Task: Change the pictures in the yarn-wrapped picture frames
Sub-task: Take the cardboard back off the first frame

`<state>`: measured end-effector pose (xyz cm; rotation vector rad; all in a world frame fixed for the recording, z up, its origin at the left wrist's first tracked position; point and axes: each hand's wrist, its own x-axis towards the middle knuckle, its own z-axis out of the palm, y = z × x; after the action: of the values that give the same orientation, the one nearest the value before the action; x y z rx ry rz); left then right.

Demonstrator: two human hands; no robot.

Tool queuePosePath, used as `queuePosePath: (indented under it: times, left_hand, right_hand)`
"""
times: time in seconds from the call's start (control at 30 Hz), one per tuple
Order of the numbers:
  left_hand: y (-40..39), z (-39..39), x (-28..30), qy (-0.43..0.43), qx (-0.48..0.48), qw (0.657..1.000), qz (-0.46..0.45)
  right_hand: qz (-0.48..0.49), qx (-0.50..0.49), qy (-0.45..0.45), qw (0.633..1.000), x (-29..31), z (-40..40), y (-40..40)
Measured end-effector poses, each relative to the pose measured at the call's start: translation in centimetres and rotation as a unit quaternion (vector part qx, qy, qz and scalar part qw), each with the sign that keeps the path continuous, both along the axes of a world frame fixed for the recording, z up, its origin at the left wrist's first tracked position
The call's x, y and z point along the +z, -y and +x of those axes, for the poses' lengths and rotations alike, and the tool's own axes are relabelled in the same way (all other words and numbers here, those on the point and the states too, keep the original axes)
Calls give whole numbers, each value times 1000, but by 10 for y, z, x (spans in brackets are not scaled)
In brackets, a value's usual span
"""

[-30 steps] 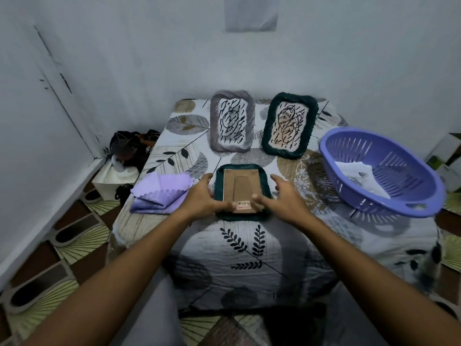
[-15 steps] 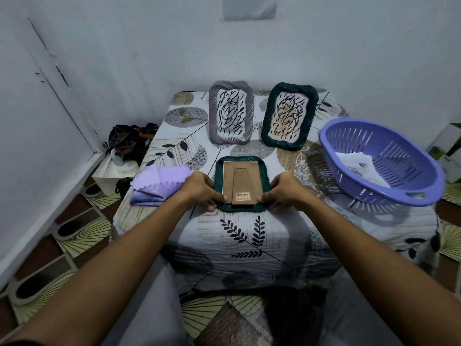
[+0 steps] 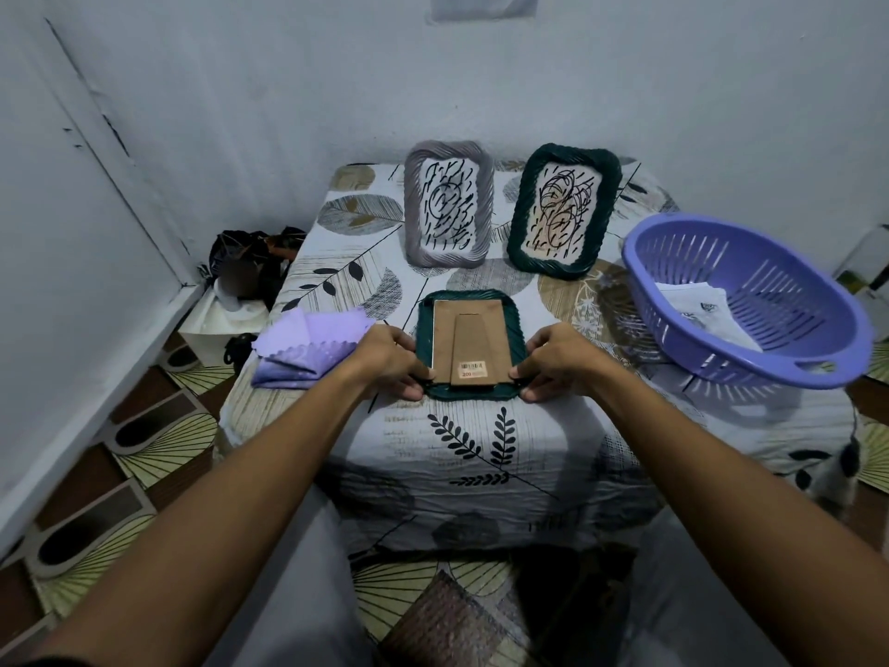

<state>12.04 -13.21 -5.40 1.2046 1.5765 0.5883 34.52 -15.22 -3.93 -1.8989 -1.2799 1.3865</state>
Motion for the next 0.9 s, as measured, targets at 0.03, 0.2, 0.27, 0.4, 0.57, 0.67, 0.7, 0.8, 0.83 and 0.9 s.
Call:
queuePosePath:
  times: [0.03,0.2,0.27,0.4,0.57,0.67,0.7,0.8,0.83,0.9]
  left_hand:
    - [0,0,0,5,2,1000,-2]
    - [-2,-3,-2,19,9,1000,-15]
    - [-2,-3,-2,22,8,1000,-20]
    - [-1,-4,5,20,-16,999,-28]
    - [-14,-5,16,-72,-16,995,60]
    - [-23,1,15,-65,9,992,110]
    - [-26,3,14,-44,16,993,108]
    - [-28,8,15,30,36,996,78]
    - [-28,9,15,44,40,996,69]
    - [-26,9,16,69,44,995,61]
  right_hand:
    - [-2,-3,-6,1000,0,1,0]
    - [-12,-8,-20,1000,0,3,1]
    - [-13,-11,-26,1000,0,4,1]
    - [-3,15,9,1000,-1,6,-2]
    - [96,30,116,988,0,7,-18]
    - [102,-1,69,992,-1,8,-27]
    - [95,-9,59,994,-1,7,-30]
    - [89,-18,41,995,-1,3,-35]
    - [89,-16,41,995,-1,1,-35]
    - [93,-13,51,994,-1,-3,-36]
